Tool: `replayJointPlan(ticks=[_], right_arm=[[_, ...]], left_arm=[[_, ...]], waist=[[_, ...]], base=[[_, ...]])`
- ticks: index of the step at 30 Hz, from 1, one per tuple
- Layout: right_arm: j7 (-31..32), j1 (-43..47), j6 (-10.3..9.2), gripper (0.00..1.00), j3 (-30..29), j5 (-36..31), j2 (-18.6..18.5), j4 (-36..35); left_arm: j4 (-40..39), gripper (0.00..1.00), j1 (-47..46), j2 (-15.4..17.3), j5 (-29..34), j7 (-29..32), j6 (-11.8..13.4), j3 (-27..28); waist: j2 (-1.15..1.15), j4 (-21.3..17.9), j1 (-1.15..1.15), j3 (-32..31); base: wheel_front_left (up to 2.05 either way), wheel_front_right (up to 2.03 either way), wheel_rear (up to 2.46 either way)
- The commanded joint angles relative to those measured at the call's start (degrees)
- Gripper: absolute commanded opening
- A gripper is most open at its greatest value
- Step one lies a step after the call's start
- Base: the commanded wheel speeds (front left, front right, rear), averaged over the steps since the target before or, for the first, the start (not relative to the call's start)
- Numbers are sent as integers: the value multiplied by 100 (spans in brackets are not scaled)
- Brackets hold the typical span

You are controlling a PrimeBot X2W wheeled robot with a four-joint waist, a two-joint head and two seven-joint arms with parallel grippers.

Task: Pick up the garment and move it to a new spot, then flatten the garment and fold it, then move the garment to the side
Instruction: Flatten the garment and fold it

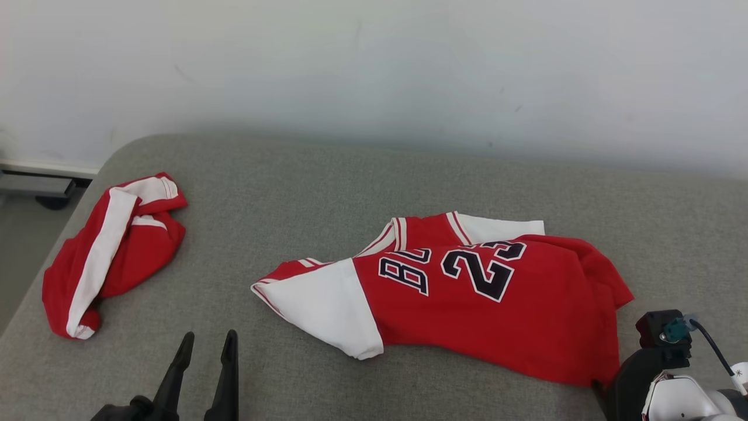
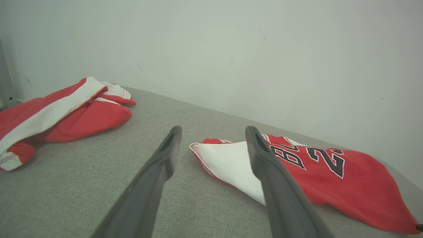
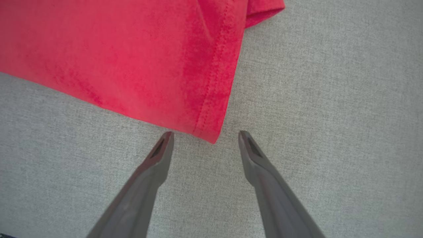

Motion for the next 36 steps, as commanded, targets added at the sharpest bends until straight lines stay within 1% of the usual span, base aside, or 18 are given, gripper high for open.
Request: replayJointPlan(ticks=[1,9,10,11,12,13,15,18,22,23,26,27,29,33,36], right_arm=[[-55,-77,-10,100,-27,-35,-17,39],[-237,-226,-10,100,45,134,-16,426],[-274,-248,-10,50,74,167,-17,462],[-330,-267,-10,38,98,182,-17,477],[-379,-287,-10,25,116,200,-17,490],[-437,-315,-10,0,131,224,-17,493],[-505,-354,-10,0,172,262,-16,456],[-509,-368,-10,0,228,502,-16,298],[-285,-262,-10,0,269,991,-17,-152],[-63,-202,-10,0,237,1240,-17,-496],[348,-136,-10,0,143,1544,-18,-1106],[348,-136,-10,0,143,1544,-18,-1106],[653,-123,-10,0,31,1753,-17,-1487],[1280,-263,-9,0,-222,2234,-44,-1979],[1660,-492,-9,0,-555,2761,-37,-2026]], left_arm=[[-1,100,-90,13,28,-12,-25,20],[32,100,-188,1,32,-12,-37,44],[41,100,-197,-3,32,-12,-39,46],[48,100,-207,-7,33,-12,-37,49],[50,100,-217,-10,35,-12,-40,53],[56,100,-225,-13,35,-12,-42,55],[73,100,-236,-20,34,-12,-45,58],[95,100,-239,-28,29,-12,-51,52],[108,100,-226,-35,22,-12,-61,45],[109,100,-226,-39,18,-12,-65,43],[113,100,-232,-45,15,-12,-69,47],[113,100,-232,-45,15,-12,-69,47],[116,100,-241,-48,12,-12,-71,55],[139,100,-261,-54,0,-12,-78,44],[157,100,-256,-56,-6,-12,-81,38]], waist=[[0,61,0,116],[0,106,0,308],[0,106,0,319],[0,104,0,326],[0,102,0,331],[0,99,0,334],[0,93,0,329],[0,93,0,313],[0,102,0,304],[0,109,0,312],[0,122,0,329],[0,122,0,329],[0,128,0,343],[0,156,0,349],[0,172,0,334]], base=[[0,0,0],[0,0,0],[0,0,0],[0,0,0],[0,0,0],[0,0,0],[0,0,0],[0,0,0],[0,0,0],[0,0,0],[0,0,0],[0,0,0],[0,0,0],[0,0,0],[0,0,0]])
